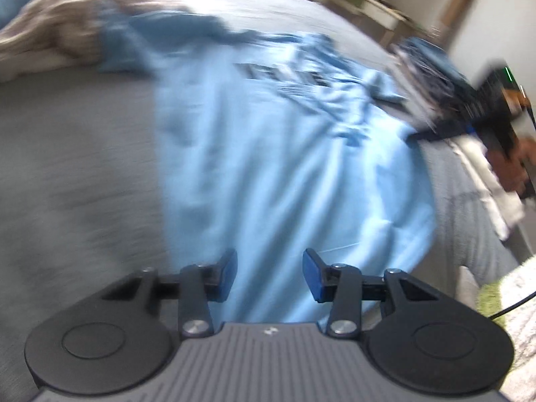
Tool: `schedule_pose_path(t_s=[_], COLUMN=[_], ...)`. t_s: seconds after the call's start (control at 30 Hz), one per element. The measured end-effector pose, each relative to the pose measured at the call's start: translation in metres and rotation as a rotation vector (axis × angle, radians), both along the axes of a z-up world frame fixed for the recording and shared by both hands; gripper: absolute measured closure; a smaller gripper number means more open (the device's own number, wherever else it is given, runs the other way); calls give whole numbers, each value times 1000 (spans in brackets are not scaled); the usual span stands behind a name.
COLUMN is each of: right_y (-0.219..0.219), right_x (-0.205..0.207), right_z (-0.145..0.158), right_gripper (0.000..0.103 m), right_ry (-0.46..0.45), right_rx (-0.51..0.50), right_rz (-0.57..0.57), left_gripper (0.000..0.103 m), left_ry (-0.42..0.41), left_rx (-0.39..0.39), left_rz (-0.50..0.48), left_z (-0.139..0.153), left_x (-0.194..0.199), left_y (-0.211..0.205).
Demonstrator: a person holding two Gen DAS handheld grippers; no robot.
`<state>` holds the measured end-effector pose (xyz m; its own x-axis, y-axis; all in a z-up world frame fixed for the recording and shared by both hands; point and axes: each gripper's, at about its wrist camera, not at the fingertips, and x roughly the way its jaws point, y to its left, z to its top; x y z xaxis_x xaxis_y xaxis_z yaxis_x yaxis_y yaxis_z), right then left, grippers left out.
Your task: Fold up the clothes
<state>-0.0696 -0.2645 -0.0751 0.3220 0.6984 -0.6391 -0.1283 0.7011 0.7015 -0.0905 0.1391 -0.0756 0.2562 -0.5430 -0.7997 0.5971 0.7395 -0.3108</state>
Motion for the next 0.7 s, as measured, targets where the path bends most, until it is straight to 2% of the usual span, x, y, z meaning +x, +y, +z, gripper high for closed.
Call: schedule_pose_path(t_s=[0.03,0.07,0.1,0.13,0.23,0.33,0.4,0.53,0.6,0.7], right_y=[13,24,35,42,51,44,36,12,-1,-20], right_x=[6,9,12,11,12,20,24,21,17,9], right_z=[7,11,14,13,0,-16,-17,-2,-3,-10], right_gripper=[82,67,57,42,41,41,41,41,41,41], right_ry=[-21,-31,-42,-51,-16,68,77,6,-2,16], right_rx=[9,24,36,30,29,109,171,257,241,180], right_rz=[27,61,92,108,110,42,6,-44,-74,-123], left_gripper=[59,59,59,58,54,52,52,52,53,53], left_ry=[8,18,24,24,27,33,19,18,48,45], left_rx=[-16,-34,-51,-70,-142,-179,-149,-90,-113,-158], left_rz=[-19,-34,-47,-57,-78,-102,-120,-98,-69,-49], left_z=[-3,-7,-9,-11,-12,-19,-27,-43,-46,-40], left_x=[0,1,1,2,4,11,13,18,23,26], left_y=[-9,-18,-28,-36,-55,-79,-97,-114,-111,-103])
